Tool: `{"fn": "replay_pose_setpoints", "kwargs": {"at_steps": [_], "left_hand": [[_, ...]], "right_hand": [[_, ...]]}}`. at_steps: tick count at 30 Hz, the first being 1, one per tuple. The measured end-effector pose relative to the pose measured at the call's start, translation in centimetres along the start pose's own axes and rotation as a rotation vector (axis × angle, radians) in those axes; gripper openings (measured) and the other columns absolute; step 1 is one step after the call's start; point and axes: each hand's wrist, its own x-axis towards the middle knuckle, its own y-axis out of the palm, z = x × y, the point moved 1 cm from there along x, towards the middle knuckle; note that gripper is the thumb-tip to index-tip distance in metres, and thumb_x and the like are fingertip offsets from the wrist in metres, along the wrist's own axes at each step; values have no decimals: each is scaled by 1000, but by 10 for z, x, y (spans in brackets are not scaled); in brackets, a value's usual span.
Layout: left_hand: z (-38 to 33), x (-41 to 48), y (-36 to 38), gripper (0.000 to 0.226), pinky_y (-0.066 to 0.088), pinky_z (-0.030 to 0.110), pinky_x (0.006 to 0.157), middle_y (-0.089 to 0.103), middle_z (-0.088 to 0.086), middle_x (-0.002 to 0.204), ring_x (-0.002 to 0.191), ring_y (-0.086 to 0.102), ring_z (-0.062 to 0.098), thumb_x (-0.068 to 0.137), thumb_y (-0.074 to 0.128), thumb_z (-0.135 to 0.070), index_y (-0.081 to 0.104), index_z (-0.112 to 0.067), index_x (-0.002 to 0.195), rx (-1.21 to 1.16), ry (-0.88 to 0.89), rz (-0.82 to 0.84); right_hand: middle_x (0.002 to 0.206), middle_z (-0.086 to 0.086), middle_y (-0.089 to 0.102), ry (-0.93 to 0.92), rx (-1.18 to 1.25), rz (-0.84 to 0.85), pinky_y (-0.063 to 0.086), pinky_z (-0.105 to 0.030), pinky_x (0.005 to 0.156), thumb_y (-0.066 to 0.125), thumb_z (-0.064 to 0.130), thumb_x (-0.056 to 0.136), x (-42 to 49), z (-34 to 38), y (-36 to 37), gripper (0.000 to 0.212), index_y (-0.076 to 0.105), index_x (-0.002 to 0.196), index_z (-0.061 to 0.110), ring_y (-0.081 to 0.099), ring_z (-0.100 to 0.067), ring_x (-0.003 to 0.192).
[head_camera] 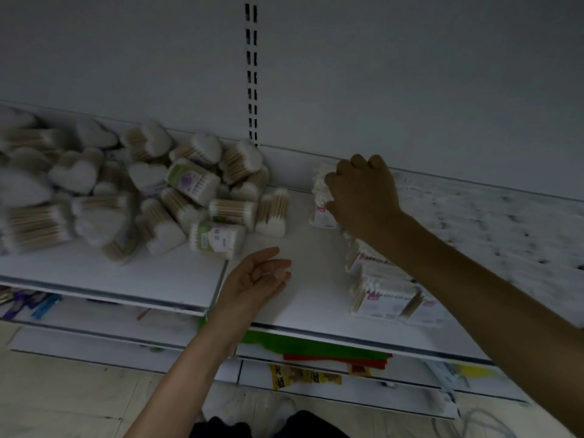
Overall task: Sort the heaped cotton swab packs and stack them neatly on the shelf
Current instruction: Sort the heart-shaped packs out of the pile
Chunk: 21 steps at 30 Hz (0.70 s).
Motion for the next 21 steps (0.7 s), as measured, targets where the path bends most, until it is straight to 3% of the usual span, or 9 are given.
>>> {"fn": "replay_pose_setpoints", "kwargs": {"at_steps": [3,7,9,11,13,15,17,19,21], "left_hand": [[-13,-7,-5,30,55,22,83,74,-3,98,95,68,15,85,60,-2,61,-16,112,62,74,-54],[-39,-13,-12,24,54,21,80,74,-4,90,89,67,15,88,60,3,62,-13,107,154,211,-136],[-47,-19,-18,25,53,18,79,74,-4,90,90,67,13,88,58,3,63,-15,104,220,251,-152],[-52,-24,-24,27,52,17,80,74,-3,94,91,67,11,87,60,3,63,-17,105,304,272,-148],[-51,-26,-30,26,52,16,79,74,-3,94,90,67,10,88,60,3,63,-16,106,323,254,-154],[-49,-24,-29,23,53,18,78,74,-2,91,88,68,13,91,56,2,63,-14,105,283,199,-162],[-50,-21,-23,22,54,20,78,73,-1,93,86,68,13,94,52,-1,62,-16,106,266,160,-157],[-52,-17,-17,24,54,22,83,69,-2,106,95,66,9,95,53,-12,57,-23,116,246,149,-161],[-53,-15,-15,44,50,25,95,61,-8,124,110,60,4,89,60,-33,50,-27,131,247,139,-150]], "right_hand": [[116,-9,57,63,457,113,40,-36,87,53,41,91,-1,32,-12,37,59,119,17,52,-29,109],[137,-11,44,170,712,136,43,-39,93,47,26,92,9,94,14,38,51,128,17,46,-34,119],[157,-9,18,251,801,192,43,-39,94,45,22,94,0,113,29,42,44,136,20,47,-33,121],[161,-2,-2,299,879,182,46,-32,83,44,23,96,-18,120,35,46,37,142,22,53,-28,114],[160,2,-6,320,963,172,44,-26,80,45,23,98,-35,122,33,47,36,144,21,51,-23,118],[159,3,8,394,1151,152,41,-20,85,48,20,98,-49,120,21,37,48,135,18,43,-15,127],[146,1,36,641,1684,90,47,-25,94,51,12,96,-60,118,5,23,59,118,14,44,-13,127],[129,-9,58,871,2480,60,57,-32,80,51,14,93,-66,115,-14,21,64,110,12,61,-25,109],[111,-14,68,938,2921,24,58,-29,64,48,24,87,-72,114,-26,31,71,103,10,69,-28,89]]}}
